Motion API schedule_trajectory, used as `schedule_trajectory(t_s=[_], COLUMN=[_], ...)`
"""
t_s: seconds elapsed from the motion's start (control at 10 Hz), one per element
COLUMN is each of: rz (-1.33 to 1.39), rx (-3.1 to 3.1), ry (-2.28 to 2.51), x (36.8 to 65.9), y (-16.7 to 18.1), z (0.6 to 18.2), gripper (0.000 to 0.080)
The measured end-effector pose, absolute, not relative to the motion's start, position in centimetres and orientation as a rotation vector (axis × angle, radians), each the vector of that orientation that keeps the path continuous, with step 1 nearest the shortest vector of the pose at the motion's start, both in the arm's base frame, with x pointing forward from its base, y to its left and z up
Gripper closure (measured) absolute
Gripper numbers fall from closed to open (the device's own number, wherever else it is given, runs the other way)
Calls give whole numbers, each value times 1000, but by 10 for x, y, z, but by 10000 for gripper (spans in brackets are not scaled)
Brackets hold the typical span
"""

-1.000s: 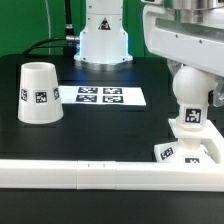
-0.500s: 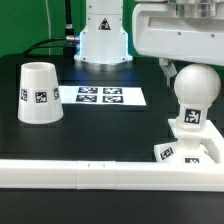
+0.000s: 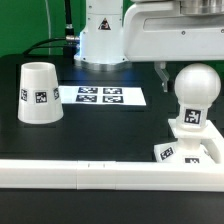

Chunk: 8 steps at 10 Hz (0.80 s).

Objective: Assemble lamp

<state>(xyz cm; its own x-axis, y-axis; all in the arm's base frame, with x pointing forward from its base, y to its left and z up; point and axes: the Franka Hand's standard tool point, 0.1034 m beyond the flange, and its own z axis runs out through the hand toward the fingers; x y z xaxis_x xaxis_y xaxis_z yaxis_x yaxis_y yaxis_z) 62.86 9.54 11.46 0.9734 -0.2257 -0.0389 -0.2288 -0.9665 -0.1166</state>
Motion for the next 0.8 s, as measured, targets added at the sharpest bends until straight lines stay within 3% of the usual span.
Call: schedule_trajectory(t_s=[0.8], rz=[-49], rx=[-2972], ry=[-809], x=[630], y=[89], z=[111], gripper=[100])
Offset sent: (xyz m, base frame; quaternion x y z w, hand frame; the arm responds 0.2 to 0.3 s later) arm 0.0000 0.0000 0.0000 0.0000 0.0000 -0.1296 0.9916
